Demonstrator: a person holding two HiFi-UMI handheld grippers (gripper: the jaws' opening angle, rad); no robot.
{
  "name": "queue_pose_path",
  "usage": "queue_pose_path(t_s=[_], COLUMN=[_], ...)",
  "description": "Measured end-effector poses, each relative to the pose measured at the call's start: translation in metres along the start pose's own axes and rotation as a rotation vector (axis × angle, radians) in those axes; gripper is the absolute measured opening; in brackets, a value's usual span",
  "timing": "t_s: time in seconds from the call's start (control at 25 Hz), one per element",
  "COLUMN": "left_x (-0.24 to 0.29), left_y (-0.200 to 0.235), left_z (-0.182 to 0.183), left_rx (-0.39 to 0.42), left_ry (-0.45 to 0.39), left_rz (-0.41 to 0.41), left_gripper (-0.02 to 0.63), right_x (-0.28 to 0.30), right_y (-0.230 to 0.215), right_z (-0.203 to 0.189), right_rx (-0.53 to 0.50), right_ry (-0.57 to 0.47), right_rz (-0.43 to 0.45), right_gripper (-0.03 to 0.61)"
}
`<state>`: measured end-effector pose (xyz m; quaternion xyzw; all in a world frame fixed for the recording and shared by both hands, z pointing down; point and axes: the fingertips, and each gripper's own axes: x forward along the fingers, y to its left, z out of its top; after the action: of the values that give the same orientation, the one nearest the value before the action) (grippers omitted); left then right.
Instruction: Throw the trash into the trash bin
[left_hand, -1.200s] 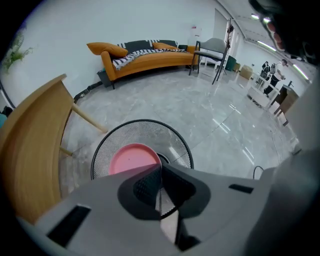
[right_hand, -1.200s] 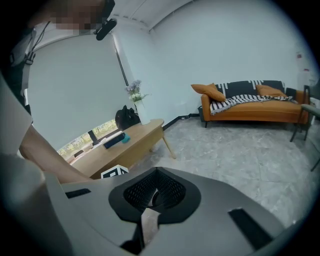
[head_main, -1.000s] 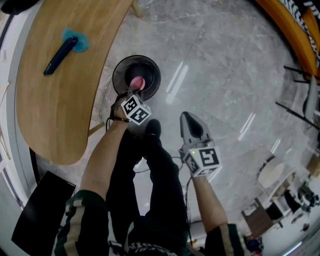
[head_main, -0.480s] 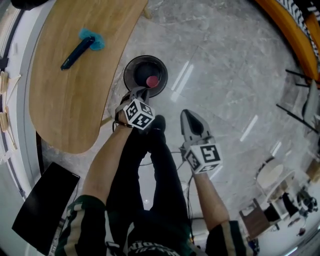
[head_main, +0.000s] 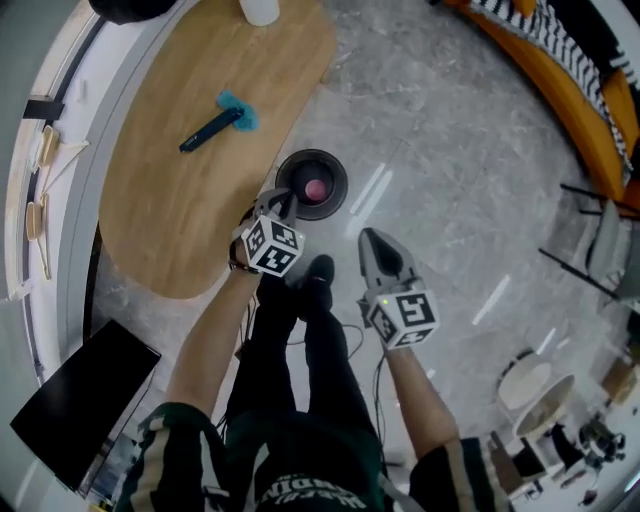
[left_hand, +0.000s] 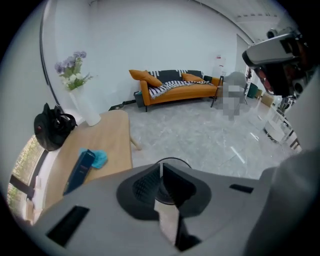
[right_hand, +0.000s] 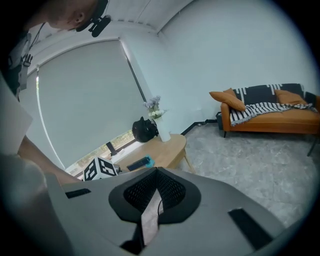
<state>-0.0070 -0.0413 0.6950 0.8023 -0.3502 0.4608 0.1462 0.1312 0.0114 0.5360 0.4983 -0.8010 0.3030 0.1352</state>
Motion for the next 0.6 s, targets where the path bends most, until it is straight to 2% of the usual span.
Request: queue_pose_path(t_s=[0.24,0.6], left_x=[-0.063,-0.090], left_y=[0.070,0.171], left_z=[0.002,-0.046], left_rx=[-0.070,-0.082], left_ry=[-0.024,0.015], left_rz=[0.126,0.194], left_gripper=[0.017,0.017], right_x=[0.016,0.066], right_y=[0.029,0.075], right_z=[0.035,0.035], right_rx=[-0.059,-0.089], right_ry=[-0.021,0.024], right_rz=[0.087,0.150], right_gripper=[0.002,0.002])
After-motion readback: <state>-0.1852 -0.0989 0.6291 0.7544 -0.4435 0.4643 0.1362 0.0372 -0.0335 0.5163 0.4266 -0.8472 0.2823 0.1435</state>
